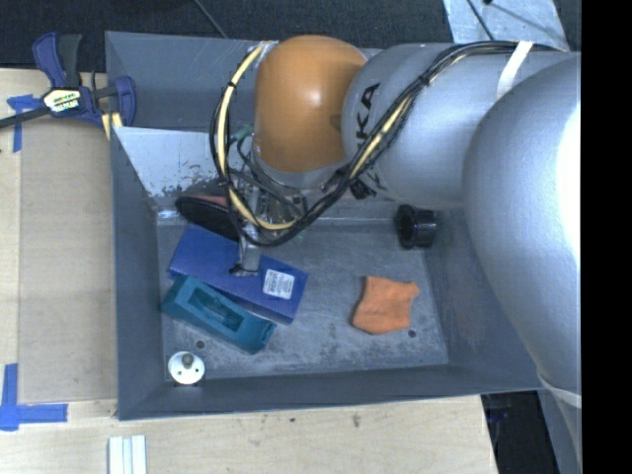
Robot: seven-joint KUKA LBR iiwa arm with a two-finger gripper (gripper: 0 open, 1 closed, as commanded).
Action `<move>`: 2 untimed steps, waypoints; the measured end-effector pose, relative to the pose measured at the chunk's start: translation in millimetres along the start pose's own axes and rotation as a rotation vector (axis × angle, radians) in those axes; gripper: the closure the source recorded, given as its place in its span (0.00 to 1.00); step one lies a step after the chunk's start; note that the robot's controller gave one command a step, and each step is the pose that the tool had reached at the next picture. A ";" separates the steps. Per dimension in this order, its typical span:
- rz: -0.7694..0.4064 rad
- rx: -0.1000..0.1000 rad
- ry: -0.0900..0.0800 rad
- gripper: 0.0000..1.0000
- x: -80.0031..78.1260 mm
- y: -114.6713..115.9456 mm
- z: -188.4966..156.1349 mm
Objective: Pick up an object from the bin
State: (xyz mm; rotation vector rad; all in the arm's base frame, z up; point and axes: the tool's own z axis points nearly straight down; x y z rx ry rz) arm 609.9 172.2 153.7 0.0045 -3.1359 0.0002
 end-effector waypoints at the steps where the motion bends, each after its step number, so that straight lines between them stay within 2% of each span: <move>1: 0.003 -0.001 -0.008 0.00 -1.9 -0.7 -5.2; 2: -0.091 -0.003 -0.014 0.00 16.6 -19.2 9.7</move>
Offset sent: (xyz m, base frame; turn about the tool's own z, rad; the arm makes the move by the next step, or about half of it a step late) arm -0.0434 -0.0509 -0.0336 -0.1990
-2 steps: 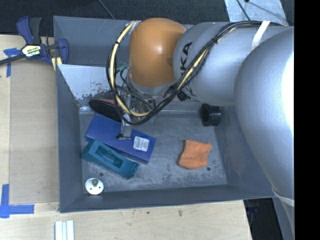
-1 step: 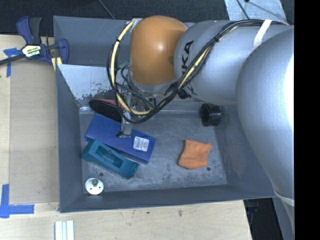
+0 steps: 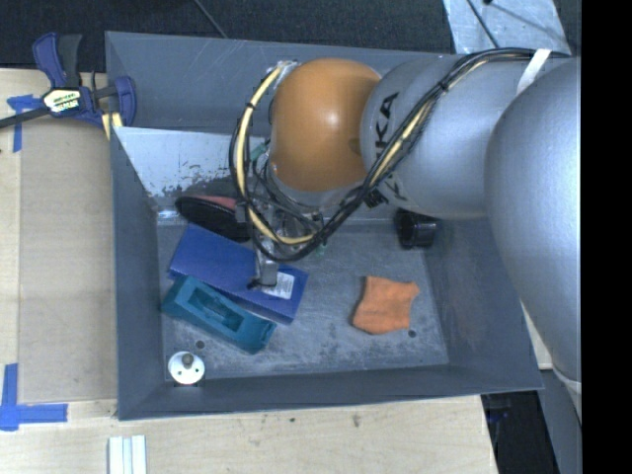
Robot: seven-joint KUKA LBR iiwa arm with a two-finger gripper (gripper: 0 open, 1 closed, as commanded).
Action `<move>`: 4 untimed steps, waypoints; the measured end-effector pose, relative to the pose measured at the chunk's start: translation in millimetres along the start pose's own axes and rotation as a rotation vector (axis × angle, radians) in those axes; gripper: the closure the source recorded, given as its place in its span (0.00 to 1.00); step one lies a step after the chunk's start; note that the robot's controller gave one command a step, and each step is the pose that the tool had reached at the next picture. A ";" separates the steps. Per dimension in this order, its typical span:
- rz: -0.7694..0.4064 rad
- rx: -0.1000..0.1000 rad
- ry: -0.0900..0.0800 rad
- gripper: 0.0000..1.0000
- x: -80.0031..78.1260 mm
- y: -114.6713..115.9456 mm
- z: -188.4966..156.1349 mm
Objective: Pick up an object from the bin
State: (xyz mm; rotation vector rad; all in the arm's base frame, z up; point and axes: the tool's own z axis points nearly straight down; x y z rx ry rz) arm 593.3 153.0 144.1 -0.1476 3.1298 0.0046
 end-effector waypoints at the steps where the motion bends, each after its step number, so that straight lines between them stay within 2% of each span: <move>1: -0.009 0.002 0.007 0.00 11.6 -22.8 14.5; 2: 0.148 0.002 0.002 0.00 -9.6 -33.4 33.2; 3: 0.084 0.003 0.006 0.00 27.5 -56.1 33.4; 4: 0.146 0.003 0.008 0.00 35.1 -64.6 5.0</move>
Offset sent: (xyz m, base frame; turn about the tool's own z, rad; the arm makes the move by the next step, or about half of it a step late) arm 0.0168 -0.0349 -0.0397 0.1597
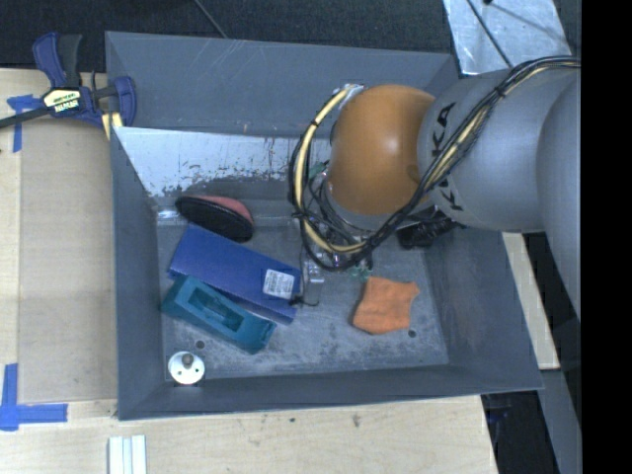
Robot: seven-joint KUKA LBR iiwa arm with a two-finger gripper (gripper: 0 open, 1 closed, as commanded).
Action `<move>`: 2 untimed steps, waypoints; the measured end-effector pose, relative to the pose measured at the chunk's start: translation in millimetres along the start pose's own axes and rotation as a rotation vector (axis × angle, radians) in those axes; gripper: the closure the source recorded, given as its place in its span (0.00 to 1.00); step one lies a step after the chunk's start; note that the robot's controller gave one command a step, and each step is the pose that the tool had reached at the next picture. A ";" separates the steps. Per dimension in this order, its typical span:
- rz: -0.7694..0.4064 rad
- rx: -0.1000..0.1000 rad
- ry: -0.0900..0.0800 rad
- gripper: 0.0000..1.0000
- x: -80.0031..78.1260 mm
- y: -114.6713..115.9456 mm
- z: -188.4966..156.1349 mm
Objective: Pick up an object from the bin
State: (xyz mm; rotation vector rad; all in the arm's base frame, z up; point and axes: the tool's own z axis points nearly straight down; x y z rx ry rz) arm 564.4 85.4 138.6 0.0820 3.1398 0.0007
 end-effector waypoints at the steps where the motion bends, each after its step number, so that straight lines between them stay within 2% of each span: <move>1: 0.141 -0.001 -0.004 0.00 -5.0 -9.9 0.4; 2: -0.096 0.001 0.000 0.00 -8.9 -22.6 13.7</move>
Offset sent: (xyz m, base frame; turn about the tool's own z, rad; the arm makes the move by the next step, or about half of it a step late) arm 0.0121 -0.0379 -0.0283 -0.0061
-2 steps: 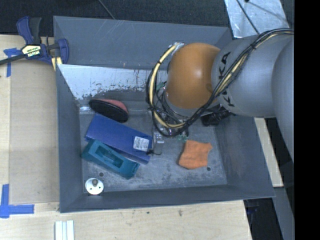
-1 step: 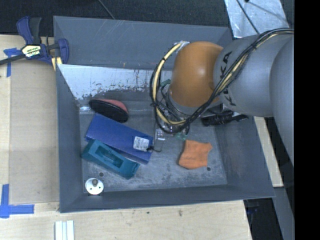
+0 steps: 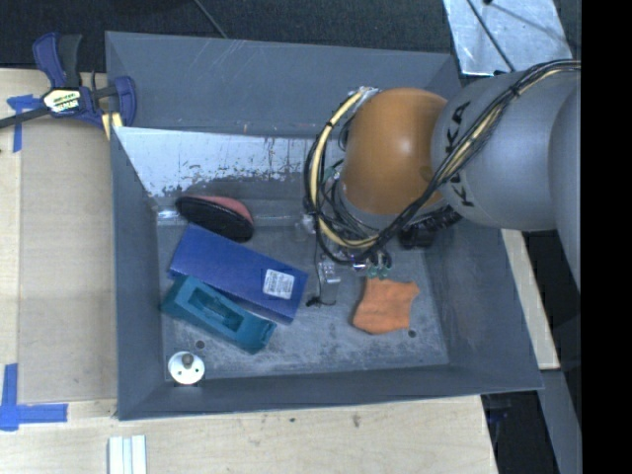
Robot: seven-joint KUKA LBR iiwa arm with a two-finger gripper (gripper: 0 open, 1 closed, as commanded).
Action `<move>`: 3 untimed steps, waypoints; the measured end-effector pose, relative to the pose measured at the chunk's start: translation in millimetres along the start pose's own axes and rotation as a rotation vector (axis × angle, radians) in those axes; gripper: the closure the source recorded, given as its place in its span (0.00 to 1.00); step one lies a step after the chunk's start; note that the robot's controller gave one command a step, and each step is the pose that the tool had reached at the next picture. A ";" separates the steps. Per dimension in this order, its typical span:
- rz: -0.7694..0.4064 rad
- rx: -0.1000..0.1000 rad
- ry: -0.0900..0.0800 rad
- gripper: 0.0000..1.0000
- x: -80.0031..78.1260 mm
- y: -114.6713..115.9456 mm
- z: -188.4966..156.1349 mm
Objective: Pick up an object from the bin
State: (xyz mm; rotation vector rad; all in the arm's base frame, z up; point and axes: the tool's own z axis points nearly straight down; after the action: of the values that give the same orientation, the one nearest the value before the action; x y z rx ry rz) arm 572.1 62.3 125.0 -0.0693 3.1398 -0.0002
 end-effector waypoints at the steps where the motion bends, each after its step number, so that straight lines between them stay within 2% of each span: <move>1: 0.182 0.000 0.001 0.00 12.9 -15.3 -8.5; 2: 0.315 0.000 -0.003 0.00 53.6 -26.5 4.8; 3: 0.328 0.000 0.004 0.00 56.6 -52.0 31.7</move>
Offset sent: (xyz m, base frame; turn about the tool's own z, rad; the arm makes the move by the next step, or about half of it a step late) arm -0.0700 -0.0350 -0.0131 0.3358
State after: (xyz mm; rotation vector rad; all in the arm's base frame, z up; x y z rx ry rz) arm 517.9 7.9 93.2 0.4444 3.1128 -0.0002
